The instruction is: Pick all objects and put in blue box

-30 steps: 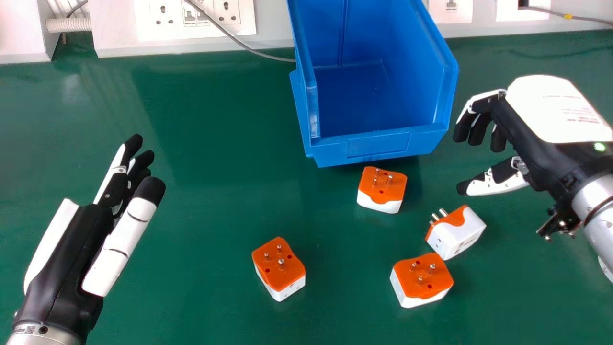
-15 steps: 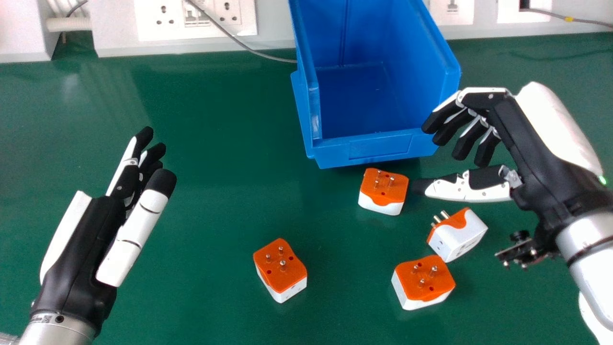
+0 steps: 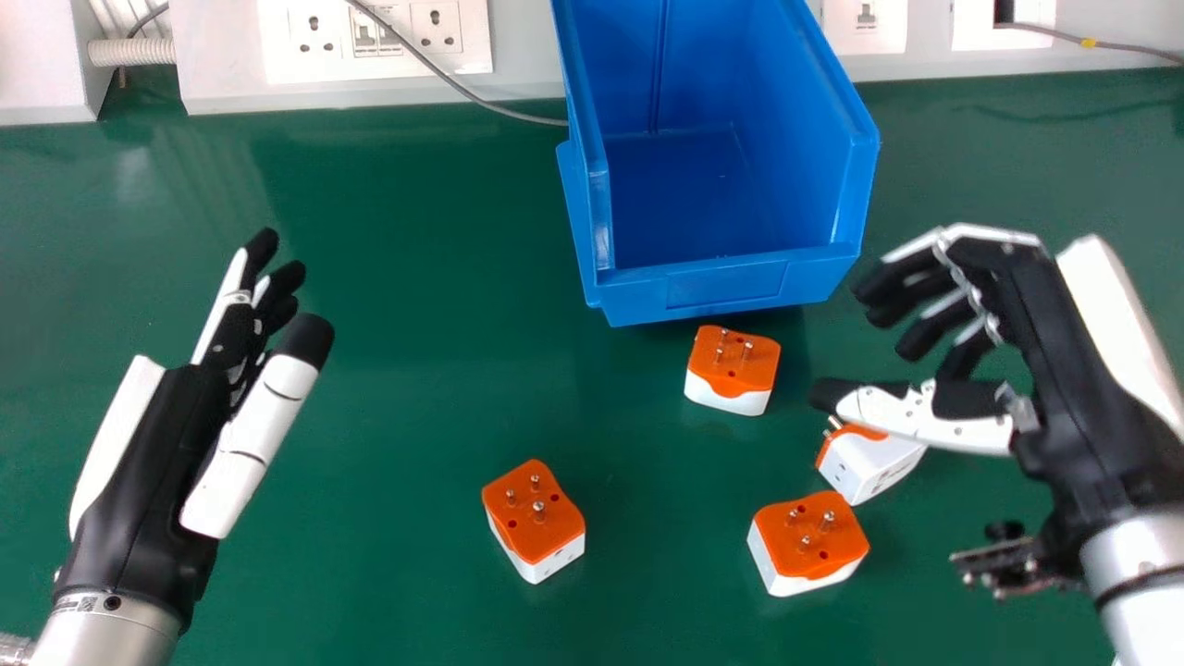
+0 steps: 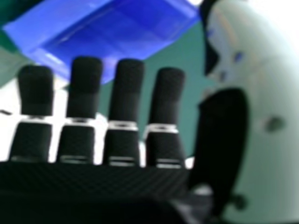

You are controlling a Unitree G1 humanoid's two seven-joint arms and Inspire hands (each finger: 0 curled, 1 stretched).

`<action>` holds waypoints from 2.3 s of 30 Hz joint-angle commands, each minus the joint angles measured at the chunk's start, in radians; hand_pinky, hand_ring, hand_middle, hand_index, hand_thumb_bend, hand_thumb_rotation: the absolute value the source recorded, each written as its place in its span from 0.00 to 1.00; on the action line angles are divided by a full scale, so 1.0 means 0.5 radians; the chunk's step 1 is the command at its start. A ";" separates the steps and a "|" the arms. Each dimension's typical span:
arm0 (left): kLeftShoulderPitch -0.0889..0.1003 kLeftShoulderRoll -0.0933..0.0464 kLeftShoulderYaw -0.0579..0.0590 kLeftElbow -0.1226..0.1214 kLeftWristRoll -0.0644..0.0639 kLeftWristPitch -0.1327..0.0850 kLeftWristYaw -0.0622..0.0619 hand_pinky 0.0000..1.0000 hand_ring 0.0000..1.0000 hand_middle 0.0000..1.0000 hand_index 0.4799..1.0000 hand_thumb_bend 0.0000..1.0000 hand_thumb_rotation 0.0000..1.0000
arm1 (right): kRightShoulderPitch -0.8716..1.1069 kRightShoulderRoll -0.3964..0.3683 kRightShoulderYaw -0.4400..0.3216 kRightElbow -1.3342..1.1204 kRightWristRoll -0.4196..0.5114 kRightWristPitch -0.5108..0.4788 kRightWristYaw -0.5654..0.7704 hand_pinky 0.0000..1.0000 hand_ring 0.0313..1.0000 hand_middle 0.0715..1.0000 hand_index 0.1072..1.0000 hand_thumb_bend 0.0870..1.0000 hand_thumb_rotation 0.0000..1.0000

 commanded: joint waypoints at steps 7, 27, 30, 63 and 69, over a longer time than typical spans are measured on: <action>0.061 -0.075 0.034 -0.016 -0.022 -0.174 0.065 0.94 0.97 0.98 1.00 0.74 0.96 | 0.093 0.151 0.097 0.280 0.059 -0.404 -0.280 0.50 0.60 0.64 0.56 0.67 0.02; 0.368 -0.277 0.069 -0.152 0.092 -0.448 0.238 0.92 0.96 0.96 0.95 0.73 0.95 | -0.146 0.099 0.115 0.949 0.446 -1.081 -0.157 0.67 0.80 0.86 0.79 0.68 0.15; 0.384 -0.301 0.045 -0.135 0.080 -0.457 0.239 0.92 0.95 0.95 0.95 0.75 0.95 | -0.141 0.084 0.104 0.941 0.455 -1.082 -0.137 0.69 0.82 0.88 0.81 0.68 0.18; 0.352 -0.348 -0.139 0.064 0.181 -0.642 0.302 0.95 0.97 0.97 1.00 0.70 0.94 | -0.006 -0.009 0.078 1.040 0.519 -1.346 -0.037 0.99 1.00 1.00 1.00 0.62 0.33; 0.344 -0.353 -0.151 0.091 0.188 -0.641 0.322 0.95 0.97 0.97 1.00 0.70 0.94 | -0.005 0.014 0.066 1.038 0.521 -1.366 -0.056 1.00 1.00 1.00 1.00 0.61 0.34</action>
